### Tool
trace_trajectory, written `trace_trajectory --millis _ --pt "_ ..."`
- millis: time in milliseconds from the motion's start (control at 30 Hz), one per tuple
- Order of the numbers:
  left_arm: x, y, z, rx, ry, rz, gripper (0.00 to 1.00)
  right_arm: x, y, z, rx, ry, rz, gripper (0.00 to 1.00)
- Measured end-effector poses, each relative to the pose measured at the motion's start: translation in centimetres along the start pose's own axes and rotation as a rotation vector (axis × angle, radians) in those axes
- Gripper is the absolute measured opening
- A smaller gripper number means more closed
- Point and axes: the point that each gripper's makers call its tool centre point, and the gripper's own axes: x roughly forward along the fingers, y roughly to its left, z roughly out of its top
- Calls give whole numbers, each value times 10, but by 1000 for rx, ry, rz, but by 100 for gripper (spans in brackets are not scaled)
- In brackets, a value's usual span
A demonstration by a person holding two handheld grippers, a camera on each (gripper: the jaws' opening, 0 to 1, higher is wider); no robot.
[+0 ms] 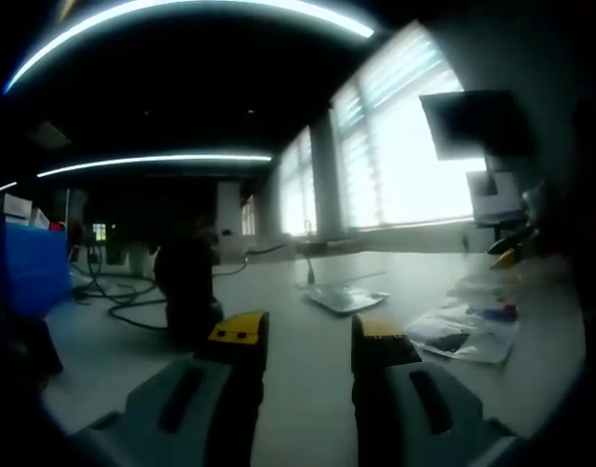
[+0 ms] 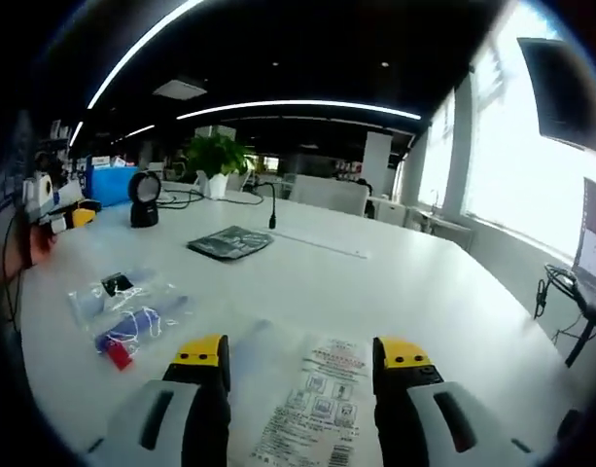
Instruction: Clip sheet goods on table flip sheet goods clip sheet goods scan sheet goods put sheet goods back to table
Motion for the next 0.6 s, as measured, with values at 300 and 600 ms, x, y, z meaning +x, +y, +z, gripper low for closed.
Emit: trace_trajectory --millis 300,600 --pt "0 0 0 0 2 0 27 9 -19 3 37 5 17 48" --pt "0 -1 0 1 1 -2 27 22 -37 0 39 33 22 42"
